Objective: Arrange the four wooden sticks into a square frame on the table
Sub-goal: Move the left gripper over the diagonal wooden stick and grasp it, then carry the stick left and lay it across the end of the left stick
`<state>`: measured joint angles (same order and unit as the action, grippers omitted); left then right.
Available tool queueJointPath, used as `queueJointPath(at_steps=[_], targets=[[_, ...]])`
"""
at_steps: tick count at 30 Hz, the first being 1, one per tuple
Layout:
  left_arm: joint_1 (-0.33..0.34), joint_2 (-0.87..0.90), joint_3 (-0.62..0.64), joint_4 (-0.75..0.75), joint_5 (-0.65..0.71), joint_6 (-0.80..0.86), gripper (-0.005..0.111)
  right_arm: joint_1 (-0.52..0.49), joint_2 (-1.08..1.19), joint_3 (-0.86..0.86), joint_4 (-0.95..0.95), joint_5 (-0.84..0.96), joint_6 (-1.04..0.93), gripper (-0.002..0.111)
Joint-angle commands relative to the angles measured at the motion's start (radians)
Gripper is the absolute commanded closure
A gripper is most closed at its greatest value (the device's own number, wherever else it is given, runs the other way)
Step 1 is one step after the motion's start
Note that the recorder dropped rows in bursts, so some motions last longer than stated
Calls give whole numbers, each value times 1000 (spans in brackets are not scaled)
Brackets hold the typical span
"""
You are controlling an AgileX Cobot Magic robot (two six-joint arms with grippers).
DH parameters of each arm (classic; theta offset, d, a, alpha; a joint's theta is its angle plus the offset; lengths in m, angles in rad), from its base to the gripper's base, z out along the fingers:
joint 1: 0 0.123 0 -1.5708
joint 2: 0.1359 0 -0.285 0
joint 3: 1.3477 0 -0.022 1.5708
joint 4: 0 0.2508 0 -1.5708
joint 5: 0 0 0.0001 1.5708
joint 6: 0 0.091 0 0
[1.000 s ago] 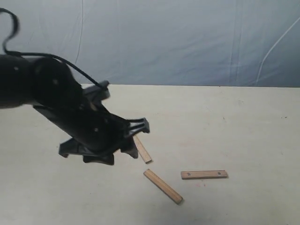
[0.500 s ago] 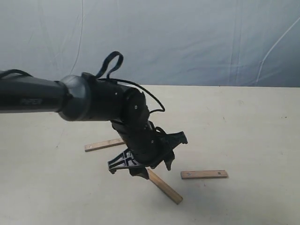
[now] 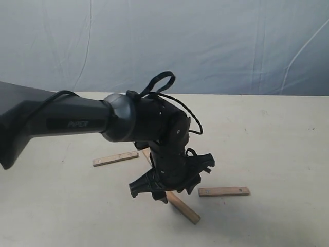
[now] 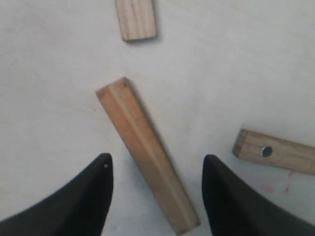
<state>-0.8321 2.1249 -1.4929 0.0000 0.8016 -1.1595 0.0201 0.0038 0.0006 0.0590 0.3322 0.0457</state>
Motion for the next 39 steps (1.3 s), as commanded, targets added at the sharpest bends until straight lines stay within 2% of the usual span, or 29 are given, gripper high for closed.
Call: queueJointPath(at_steps=[1, 6, 11, 13, 17, 21, 29, 32, 35, 39], targets=[[-20, 38, -5, -7, -36, -38, 54, 3, -4, -1, -4, -6, -1, 109], [-20, 69, -5, -50, -96, -36, 54, 3, -4, -1, -4, -6, -1, 109], [-20, 74, -2, -53, -48, -34, 55, 3, -4, -1, -4, -6, -1, 109], [-20, 74, -2, -37, -14, -34, 60, 3, -4, -1, -4, -6, -1, 109], [-20, 74, -2, 42, 74, -34, 81, 3, -4, -1, -4, -6, -1, 109], [-20, 74, -2, 95, 98, -32, 95, 3, -4, -1, -4, -6, -1, 109], [-18, 67, -2, 113, 103, 48, 97, 3, -4, -1, -4, -6, -1, 109], [-6, 41, -2, 160, 147, 64, 107, 3, -4, -1, -4, -6, -1, 109], [5, -33, -2, 243, 224, 64, 107, 3, -4, -1, -4, -6, -1, 109], [71, -159, -2, 217, 275, 142, 107, 3, -4, -1, -4, -6, -1, 109]])
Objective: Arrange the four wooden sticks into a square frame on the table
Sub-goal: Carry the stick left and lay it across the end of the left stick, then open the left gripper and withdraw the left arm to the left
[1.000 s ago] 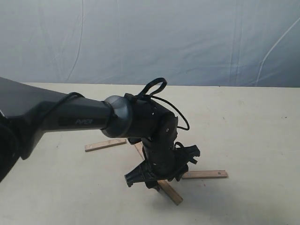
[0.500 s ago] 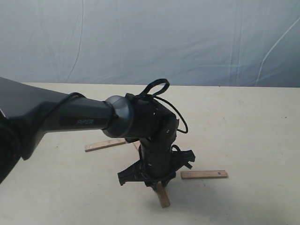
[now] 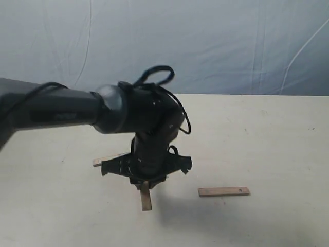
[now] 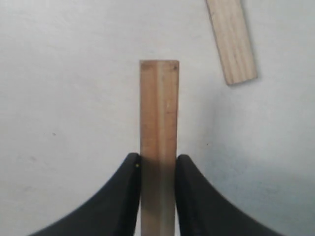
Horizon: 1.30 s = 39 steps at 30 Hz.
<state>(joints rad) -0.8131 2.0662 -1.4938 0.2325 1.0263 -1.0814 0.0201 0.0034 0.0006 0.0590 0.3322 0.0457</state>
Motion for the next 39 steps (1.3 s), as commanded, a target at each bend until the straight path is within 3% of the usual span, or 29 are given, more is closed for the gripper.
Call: queueJointPath(at_steps=[1, 4, 8, 13, 15, 22, 39], targets=[[66, -114, -1, -21, 58, 74, 107, 3, -3, -1, -4, -6, -1, 109], [126, -137, 40, -19, 53, 97, 107, 3, -3, -1, -4, -6, -1, 109], [224, -135, 143, -106, -124, 188, 107, 3, -3, -1, -4, -6, -1, 109], [328, -135, 206, -130, -174, 283, 107, 3, -3, -1, -4, -6, -1, 109], [362, -135, 237, -161, -252, 336, 107, 3, -3, -1, 2, -6, -1, 109], [394, -133, 252, -176, -306, 380, 107, 3, -3, -1, 2, -6, -1, 109], [394, -28, 252, -218, -375, 402, 107, 3, -3, -1, 2, -6, -1, 109]])
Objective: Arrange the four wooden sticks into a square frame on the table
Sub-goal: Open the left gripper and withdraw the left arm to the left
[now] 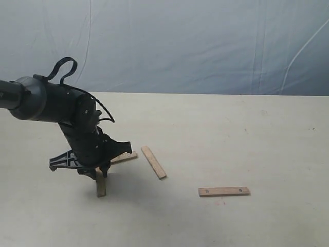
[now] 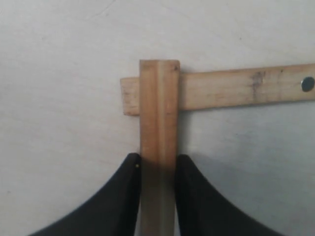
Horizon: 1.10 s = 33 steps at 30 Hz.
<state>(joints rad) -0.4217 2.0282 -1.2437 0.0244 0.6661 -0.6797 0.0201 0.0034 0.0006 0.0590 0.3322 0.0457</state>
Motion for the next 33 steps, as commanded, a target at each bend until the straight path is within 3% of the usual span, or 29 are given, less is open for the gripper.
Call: queueJointPath(at_steps=[1, 6, 8, 16, 18, 19, 21, 22, 24, 30, 33], targets=[[2, 10, 2, -10, -14, 1, 107, 3, -3, -1, 2, -6, -1, 109], [2, 11, -2, -10, -14, 1, 106, 3, -3, -1, 2, -6, -1, 109], [2, 11, -7, -10, -12, 8, 100, 3, -3, -1, 2, -6, -1, 109], [2, -32, -42, -8, 14, 54, 39, 3, -3, -1, 2, -6, -1, 109], [2, -52, -43, -8, 17, 65, 33, 3, -3, -1, 2, -6, -1, 109], [4, -65, -44, -8, 17, 67, 34, 3, -3, -1, 2, -6, -1, 109], [11, -115, -44, -3, 28, 71, 52, 3, -3, -1, 2, -6, -1, 109], [11, -166, -44, 23, 50, 82, 76, 3, -3, -1, 2, -6, -1, 109], [13, -259, -31, 88, 94, 82, 106, 3, -3, -1, 2, -6, -1, 109], [133, -610, 244, 69, 20, 229, 107, 3, -3, -1, 2, -6, -1, 109], [133, -818, 393, 167, -87, 136, 107, 3, -3, -1, 2, -3, -1, 109]])
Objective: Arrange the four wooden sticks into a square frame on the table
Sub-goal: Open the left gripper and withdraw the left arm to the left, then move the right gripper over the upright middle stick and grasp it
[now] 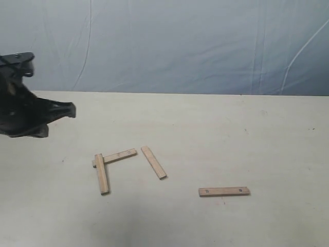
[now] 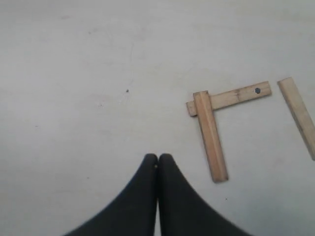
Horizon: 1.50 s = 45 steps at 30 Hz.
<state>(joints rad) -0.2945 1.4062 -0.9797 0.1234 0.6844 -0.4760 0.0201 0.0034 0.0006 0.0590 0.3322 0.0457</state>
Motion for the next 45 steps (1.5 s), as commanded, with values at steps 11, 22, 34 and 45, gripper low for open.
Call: queueJointPath(at_steps=[11, 22, 34, 45], targets=[[6, -940, 558, 68, -403, -118, 107, 3, -3, -1, -26, -141, -1, 109], [6, -1265, 899, 83, -801, -118, 107, 3, -3, -1, -22, -673, -1, 109], [70, -1301, 980, 83, -819, -43, 107, 3, 176, -41, -241, -880, 401, 109], [255, -1301, 980, 46, -744, -43, 107, 3, 826, -375, -498, -1108, 581, 109]])
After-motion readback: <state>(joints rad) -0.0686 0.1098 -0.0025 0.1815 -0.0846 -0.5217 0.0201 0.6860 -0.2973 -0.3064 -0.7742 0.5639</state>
